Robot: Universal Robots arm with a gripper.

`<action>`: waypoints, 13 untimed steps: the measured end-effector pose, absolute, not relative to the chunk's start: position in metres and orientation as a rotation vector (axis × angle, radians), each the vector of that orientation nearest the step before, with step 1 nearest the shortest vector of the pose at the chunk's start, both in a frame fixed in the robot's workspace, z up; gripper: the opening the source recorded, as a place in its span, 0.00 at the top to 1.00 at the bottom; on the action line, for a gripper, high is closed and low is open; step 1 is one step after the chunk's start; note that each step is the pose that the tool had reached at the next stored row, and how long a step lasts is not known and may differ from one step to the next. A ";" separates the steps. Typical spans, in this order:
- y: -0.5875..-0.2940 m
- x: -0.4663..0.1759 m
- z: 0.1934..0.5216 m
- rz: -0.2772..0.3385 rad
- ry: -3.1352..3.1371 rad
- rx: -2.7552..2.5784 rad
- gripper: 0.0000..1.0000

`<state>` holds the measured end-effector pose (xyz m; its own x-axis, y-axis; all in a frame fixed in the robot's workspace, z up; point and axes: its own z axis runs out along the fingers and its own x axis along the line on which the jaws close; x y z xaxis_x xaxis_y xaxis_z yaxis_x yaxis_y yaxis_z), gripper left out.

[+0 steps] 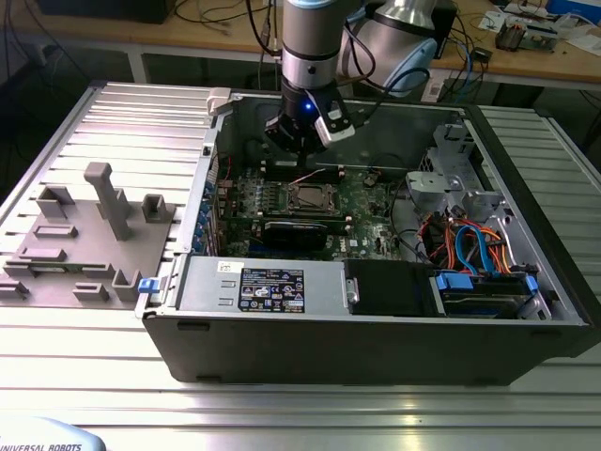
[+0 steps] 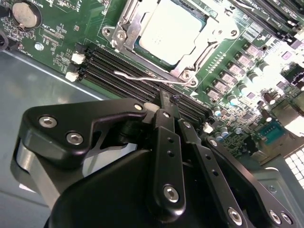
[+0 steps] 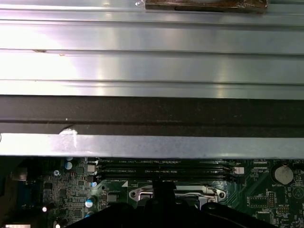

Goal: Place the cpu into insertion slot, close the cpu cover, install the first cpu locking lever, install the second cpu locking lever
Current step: 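Install the first cpu locking lever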

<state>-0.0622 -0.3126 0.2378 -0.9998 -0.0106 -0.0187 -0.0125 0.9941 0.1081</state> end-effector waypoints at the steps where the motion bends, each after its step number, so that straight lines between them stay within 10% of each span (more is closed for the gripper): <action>1: -0.313 -0.061 0.237 0.169 3.119 -0.018 0.89; 13: -0.311 -0.047 0.232 0.164 3.119 -0.018 0.89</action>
<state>-0.0466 -0.3111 0.2322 -0.9998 -0.0105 -0.0186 -0.0124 0.9945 0.1045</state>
